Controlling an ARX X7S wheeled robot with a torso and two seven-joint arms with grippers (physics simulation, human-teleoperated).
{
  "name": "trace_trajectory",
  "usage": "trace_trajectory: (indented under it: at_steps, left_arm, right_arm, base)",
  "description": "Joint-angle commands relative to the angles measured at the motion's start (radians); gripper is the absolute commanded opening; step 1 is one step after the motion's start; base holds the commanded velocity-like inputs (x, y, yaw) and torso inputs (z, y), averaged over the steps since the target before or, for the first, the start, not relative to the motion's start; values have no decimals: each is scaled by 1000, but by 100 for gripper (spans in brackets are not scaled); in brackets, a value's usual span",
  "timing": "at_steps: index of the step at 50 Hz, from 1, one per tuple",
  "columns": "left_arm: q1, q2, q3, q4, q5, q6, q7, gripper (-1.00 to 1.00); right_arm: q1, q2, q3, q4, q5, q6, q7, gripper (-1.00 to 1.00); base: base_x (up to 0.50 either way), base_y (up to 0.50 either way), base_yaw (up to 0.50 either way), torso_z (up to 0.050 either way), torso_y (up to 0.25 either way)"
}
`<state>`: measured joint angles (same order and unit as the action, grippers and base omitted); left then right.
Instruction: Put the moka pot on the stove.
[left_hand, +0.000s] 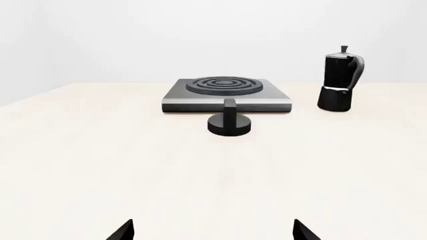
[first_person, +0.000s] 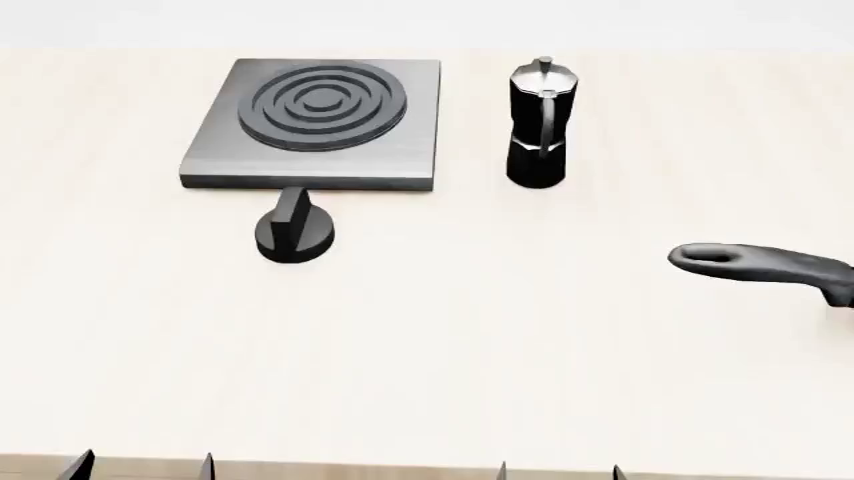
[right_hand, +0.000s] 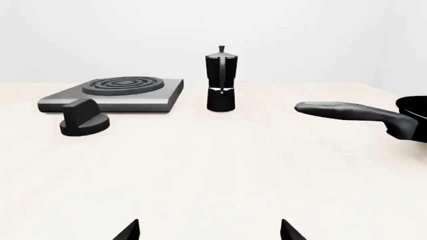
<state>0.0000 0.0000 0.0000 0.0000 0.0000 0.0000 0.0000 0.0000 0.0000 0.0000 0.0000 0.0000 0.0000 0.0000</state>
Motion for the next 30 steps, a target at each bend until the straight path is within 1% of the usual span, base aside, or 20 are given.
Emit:
trace_trajectory:
  at_steps: [1, 10, 21, 30]
  left_arm:
    - [0, -10, 11, 0, -10, 0, -11, 100]
    - [-1, -41, 48, 0, -42, 1, -35, 100]
    - [-3, -66, 78, -4, -31, 11, -66, 100]
    - [-5, -82, 99, -15, -25, 43, -79, 100]
  right_arm:
    - [0, 9, -13, 0, 9, 0, 13, 100]
    - [1, 40, -48, -2, 39, 6, 41, 100]
    - [2, 62, -75, -6, 37, 15, 79, 100]
    - [3, 71, -86, 8, 61, -26, 86, 100]
  base:
    - [0, 0, 0, 0, 0]
    - [0, 0, 0, 0, 0]
    - [0, 0, 0, 0, 0]
    - [0, 0, 0, 0, 0]
